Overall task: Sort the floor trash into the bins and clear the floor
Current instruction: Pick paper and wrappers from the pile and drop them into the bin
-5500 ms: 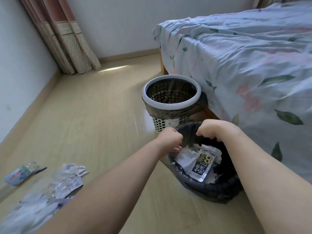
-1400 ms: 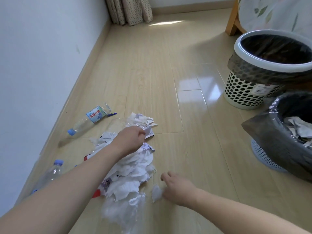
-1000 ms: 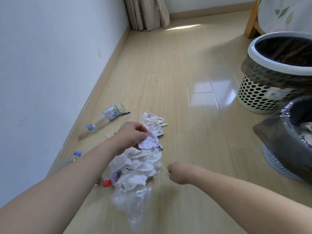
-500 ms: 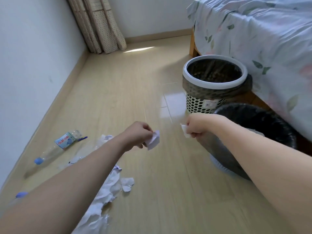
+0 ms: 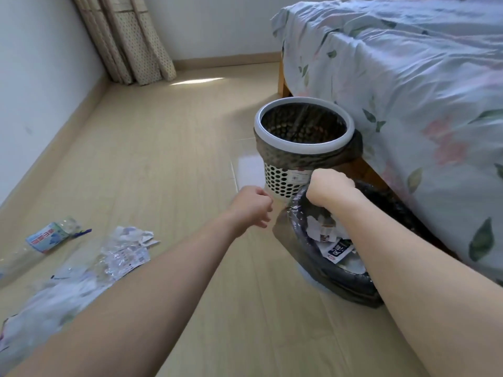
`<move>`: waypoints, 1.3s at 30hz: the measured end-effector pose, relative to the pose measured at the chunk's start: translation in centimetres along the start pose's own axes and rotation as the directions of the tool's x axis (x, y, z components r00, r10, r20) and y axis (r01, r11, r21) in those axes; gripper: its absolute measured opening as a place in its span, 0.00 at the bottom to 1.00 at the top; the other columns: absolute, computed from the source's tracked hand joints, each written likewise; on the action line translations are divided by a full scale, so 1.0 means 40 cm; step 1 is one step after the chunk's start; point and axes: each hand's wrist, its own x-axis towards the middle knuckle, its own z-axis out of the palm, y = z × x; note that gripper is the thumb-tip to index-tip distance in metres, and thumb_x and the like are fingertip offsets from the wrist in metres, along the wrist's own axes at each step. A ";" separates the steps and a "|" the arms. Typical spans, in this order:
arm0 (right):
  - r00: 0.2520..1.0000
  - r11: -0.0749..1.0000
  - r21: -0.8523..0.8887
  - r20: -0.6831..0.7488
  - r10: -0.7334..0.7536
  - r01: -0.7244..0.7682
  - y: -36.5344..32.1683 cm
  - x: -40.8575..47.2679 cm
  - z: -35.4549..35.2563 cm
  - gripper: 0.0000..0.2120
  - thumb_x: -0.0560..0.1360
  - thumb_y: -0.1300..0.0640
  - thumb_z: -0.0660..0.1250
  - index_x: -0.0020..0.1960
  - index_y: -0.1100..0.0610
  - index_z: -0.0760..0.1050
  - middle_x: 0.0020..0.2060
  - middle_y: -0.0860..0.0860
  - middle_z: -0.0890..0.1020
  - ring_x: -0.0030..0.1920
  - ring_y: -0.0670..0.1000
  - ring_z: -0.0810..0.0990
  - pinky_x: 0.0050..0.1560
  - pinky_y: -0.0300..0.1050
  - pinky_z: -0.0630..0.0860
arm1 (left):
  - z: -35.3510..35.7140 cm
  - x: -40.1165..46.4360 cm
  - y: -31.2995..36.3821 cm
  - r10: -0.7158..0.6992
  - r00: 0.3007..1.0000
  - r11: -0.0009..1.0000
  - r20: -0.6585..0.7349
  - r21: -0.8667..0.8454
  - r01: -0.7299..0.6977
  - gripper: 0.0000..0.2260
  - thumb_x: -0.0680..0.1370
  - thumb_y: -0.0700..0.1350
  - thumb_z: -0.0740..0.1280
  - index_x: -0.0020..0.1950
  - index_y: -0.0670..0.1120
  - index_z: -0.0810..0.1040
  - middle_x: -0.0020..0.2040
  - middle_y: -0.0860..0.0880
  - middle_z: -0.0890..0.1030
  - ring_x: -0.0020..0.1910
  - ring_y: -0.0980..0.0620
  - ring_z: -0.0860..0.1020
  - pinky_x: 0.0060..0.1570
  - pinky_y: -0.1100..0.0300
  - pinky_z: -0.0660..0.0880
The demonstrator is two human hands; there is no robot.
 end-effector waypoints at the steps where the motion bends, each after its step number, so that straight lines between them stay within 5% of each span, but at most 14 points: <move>1: 0.993 0.996 -0.041 -0.094 -0.078 0.074 -0.047 -0.005 0.006 0.18 0.76 0.56 0.63 0.64 0.58 0.71 0.60 0.58 0.76 0.60 0.61 0.74 0.60 0.54 0.72 | -0.054 -0.003 -0.035 -0.030 0.999 1.000 -0.041 0.004 0.030 0.08 0.78 0.35 0.57 0.47 0.40 0.76 0.43 0.41 0.77 0.35 0.45 0.77 0.37 0.54 0.78; 3: 0.931 0.958 -0.116 -0.230 -0.284 0.264 -0.147 -0.030 0.035 0.14 0.76 0.59 0.59 0.61 0.58 0.72 0.57 0.57 0.76 0.58 0.60 0.75 0.54 0.51 0.71 | -0.160 -0.018 -0.109 -0.097 0.988 0.995 -0.121 -0.007 0.097 0.09 0.78 0.34 0.56 0.44 0.40 0.75 0.40 0.41 0.76 0.32 0.46 0.74 0.35 0.56 0.75; 5: 0.839 0.860 -0.057 -0.192 -0.509 0.508 -0.280 -0.059 0.123 0.13 0.75 0.60 0.58 0.58 0.58 0.74 0.54 0.56 0.76 0.55 0.59 0.76 0.51 0.49 0.72 | -0.276 -0.049 -0.200 -0.159 0.962 0.986 -0.222 0.012 0.166 0.09 0.78 0.34 0.57 0.42 0.41 0.75 0.38 0.42 0.76 0.32 0.47 0.73 0.35 0.57 0.73; 8: 0.742 0.748 0.151 0.103 -0.663 0.647 -0.470 -0.156 0.328 0.14 0.75 0.59 0.59 0.59 0.58 0.72 0.56 0.55 0.75 0.57 0.58 0.75 0.52 0.47 0.73 | -0.437 -0.125 -0.355 -0.243 0.910 0.949 -0.335 0.113 0.295 0.09 0.76 0.36 0.59 0.41 0.42 0.77 0.38 0.42 0.80 0.34 0.47 0.76 0.38 0.56 0.73; 11: 0.671 0.751 0.173 0.355 -0.651 0.637 -0.577 -0.243 0.519 0.16 0.77 0.57 0.60 0.63 0.60 0.67 0.61 0.57 0.72 0.61 0.58 0.74 0.55 0.47 0.72 | -0.542 -0.211 -0.479 -0.302 0.887 0.889 -0.348 0.233 0.394 0.09 0.73 0.38 0.59 0.43 0.38 0.78 0.43 0.39 0.83 0.37 0.47 0.77 0.40 0.56 0.73; 16: 0.723 0.812 0.150 0.386 -0.573 0.563 -0.675 -0.270 0.654 0.21 0.77 0.50 0.63 0.65 0.59 0.64 0.62 0.56 0.69 0.61 0.58 0.73 0.55 0.47 0.70 | -0.628 -0.253 -0.590 -0.286 0.917 0.839 -0.277 0.390 0.380 0.08 0.75 0.38 0.60 0.47 0.43 0.79 0.45 0.47 0.83 0.40 0.50 0.78 0.35 0.60 0.71; 20: 0.719 0.824 0.130 0.428 -0.548 0.551 -0.703 -0.248 0.660 0.14 0.78 0.56 0.60 0.62 0.58 0.69 0.61 0.56 0.72 0.61 0.57 0.74 0.54 0.47 0.70 | -0.641 -0.161 -0.628 -0.161 0.939 0.730 -0.303 0.603 0.320 0.10 0.75 0.41 0.60 0.49 0.49 0.80 0.47 0.53 0.81 0.50 0.50 0.78 0.51 0.56 0.73; 23: 0.718 0.867 0.133 0.507 -0.476 0.481 -0.703 -0.235 0.644 0.04 0.74 0.59 0.64 0.46 0.56 0.68 0.51 0.54 0.75 0.53 0.56 0.76 0.44 0.42 0.68 | -0.632 -0.061 -0.641 -0.069 0.960 0.553 -0.272 0.791 0.263 0.15 0.75 0.44 0.60 0.61 0.53 0.76 0.61 0.51 0.76 0.64 0.45 0.70 0.61 0.52 0.64; 26: 0.765 0.909 0.123 0.503 -0.403 0.399 -0.687 -0.218 0.658 0.17 0.76 0.61 0.62 0.36 0.52 0.56 0.37 0.49 0.67 0.49 0.56 0.75 0.32 0.41 0.63 | -0.642 0.017 -0.673 -0.054 0.965 0.330 -0.255 0.908 0.259 0.27 0.75 0.46 0.61 0.74 0.51 0.62 0.72 0.47 0.65 0.70 0.43 0.61 0.69 0.48 0.56; 28: 0.797 0.912 0.153 0.445 -0.408 0.382 -0.680 -0.220 0.682 0.12 0.76 0.58 0.62 0.39 0.52 0.59 0.44 0.52 0.69 0.57 0.57 0.76 0.37 0.43 0.64 | -0.653 0.038 -0.700 -0.085 0.958 0.241 -0.276 0.927 0.288 0.27 0.76 0.47 0.61 0.75 0.51 0.59 0.69 0.46 0.69 0.70 0.43 0.63 0.71 0.45 0.53; 31: 0.796 0.893 0.181 0.406 -0.450 0.412 -0.682 -0.244 0.712 0.10 0.76 0.56 0.63 0.55 0.55 0.65 0.58 0.55 0.72 0.58 0.56 0.75 0.43 0.42 0.63 | -0.666 0.033 -0.727 -0.087 0.965 0.147 -0.246 0.955 0.257 0.16 0.76 0.43 0.59 0.63 0.51 0.70 0.57 0.48 0.78 0.60 0.45 0.72 0.64 0.48 0.61; 34: 0.764 0.879 0.210 0.436 -0.475 0.428 -0.695 -0.260 0.719 0.08 0.78 0.60 0.59 0.56 0.57 0.69 0.57 0.56 0.73 0.56 0.57 0.76 0.41 0.41 0.63 | -0.689 0.010 -0.737 -0.001 0.968 0.260 -0.252 0.934 0.243 0.09 0.77 0.43 0.58 0.54 0.49 0.75 0.53 0.48 0.80 0.53 0.45 0.76 0.52 0.53 0.68; 36: 0.772 0.896 0.245 0.454 -0.444 0.370 -0.697 -0.256 0.716 0.03 0.76 0.60 0.58 0.45 0.55 0.69 0.48 0.54 0.73 0.47 0.56 0.75 0.32 0.42 0.63 | -0.711 -0.005 -0.727 0.051 0.951 0.401 -0.304 0.878 0.259 0.09 0.78 0.44 0.57 0.52 0.48 0.76 0.50 0.47 0.81 0.51 0.44 0.77 0.50 0.53 0.67; 39: 0.791 0.911 0.303 0.465 -0.397 0.279 -0.695 -0.255 0.676 0.11 0.76 0.57 0.59 0.36 0.54 0.62 0.35 0.49 0.69 0.41 0.55 0.72 0.28 0.41 0.62 | -0.749 -0.047 -0.668 0.026 0.921 0.644 -0.390 0.711 0.283 0.11 0.80 0.45 0.56 0.53 0.46 0.77 0.48 0.46 0.80 0.49 0.43 0.77 0.50 0.54 0.71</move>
